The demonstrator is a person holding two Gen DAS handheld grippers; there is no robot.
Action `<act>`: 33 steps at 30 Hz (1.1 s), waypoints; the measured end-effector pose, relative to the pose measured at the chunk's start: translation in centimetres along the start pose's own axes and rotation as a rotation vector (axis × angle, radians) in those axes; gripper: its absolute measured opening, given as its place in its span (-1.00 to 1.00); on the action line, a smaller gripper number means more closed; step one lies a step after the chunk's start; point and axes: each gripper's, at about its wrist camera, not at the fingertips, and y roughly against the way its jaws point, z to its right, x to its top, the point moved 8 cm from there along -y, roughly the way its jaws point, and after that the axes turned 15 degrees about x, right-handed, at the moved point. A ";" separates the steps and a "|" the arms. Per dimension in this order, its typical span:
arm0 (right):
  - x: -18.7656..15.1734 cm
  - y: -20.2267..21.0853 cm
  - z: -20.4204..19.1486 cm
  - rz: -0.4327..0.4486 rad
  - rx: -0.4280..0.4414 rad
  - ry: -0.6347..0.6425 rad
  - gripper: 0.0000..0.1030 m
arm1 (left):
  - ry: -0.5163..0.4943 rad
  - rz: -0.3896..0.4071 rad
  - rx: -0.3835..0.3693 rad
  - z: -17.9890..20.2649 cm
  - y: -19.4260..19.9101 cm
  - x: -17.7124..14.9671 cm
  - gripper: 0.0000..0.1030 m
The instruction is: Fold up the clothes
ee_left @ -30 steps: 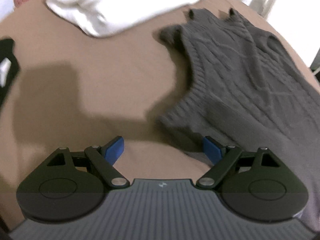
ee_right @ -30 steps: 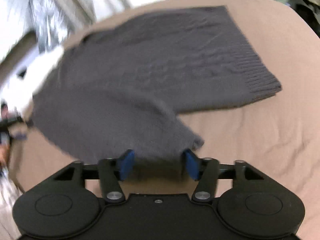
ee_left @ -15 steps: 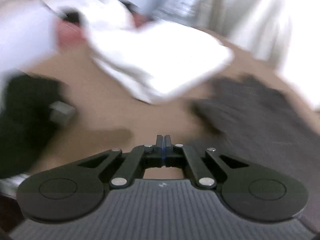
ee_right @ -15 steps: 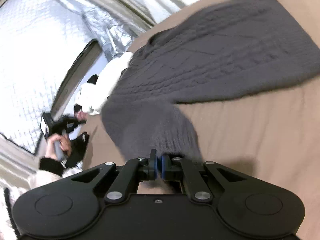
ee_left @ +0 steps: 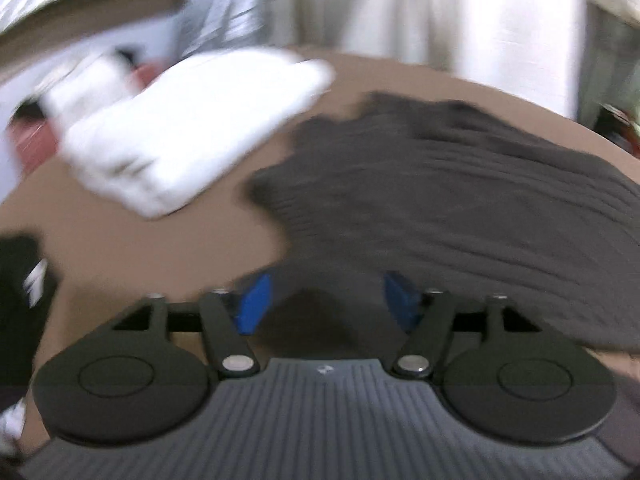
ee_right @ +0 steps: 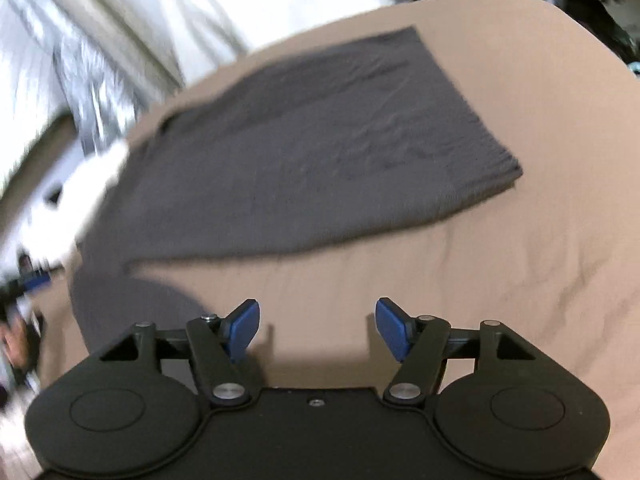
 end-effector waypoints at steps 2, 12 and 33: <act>1.0 -1.0 1.2 0.049 -0.005 -0.026 0.50 | -0.108 0.019 -0.072 3.6 0.3 -0.6 0.65; 3.8 -4.3 7.5 0.283 0.060 -0.234 0.67 | -0.557 0.090 0.039 12.3 -3.4 -5.0 0.75; 1.8 0.1 6.5 0.292 -0.360 0.096 -0.26 | -0.154 -0.029 0.039 4.0 2.2 -2.8 0.12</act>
